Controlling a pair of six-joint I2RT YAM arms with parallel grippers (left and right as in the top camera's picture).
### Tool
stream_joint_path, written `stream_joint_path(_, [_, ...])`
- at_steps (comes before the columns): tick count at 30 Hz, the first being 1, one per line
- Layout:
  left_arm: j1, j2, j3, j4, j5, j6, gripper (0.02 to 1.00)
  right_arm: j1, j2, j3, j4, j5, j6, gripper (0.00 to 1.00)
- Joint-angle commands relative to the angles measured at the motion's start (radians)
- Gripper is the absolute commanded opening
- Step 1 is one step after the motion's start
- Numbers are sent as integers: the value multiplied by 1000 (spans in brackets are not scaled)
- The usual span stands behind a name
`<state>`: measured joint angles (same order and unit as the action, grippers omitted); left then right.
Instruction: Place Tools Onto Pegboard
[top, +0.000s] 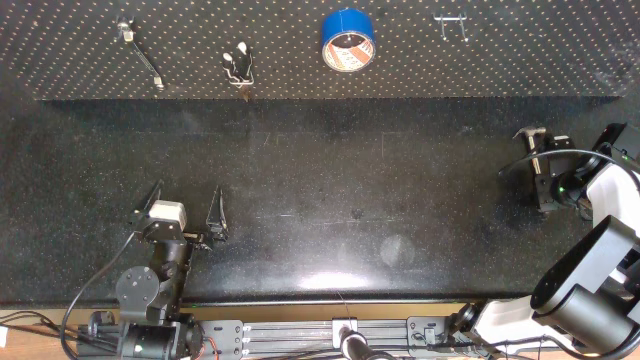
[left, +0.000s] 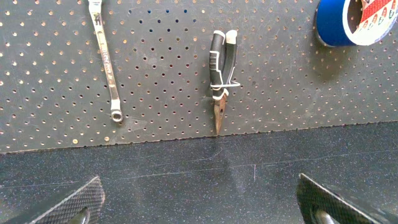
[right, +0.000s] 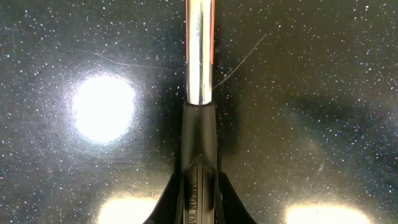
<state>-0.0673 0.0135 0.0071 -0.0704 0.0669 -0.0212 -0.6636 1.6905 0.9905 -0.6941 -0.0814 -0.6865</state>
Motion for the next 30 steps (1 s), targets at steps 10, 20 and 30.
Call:
stream_joint_path(10, [-4,-10,-2,-8,-11,-5,996,3,-123,-5,-4,-70,31,75])
stream_joint_path(20, [-4,-10,-2,-8,-11,-5,998,3,-273,-5,-37,-96,60,75])
stream_joint_path(30, [-4,-10,-2,-8,-11,-5,993,9,-442,-5,-25,-176,109,77])
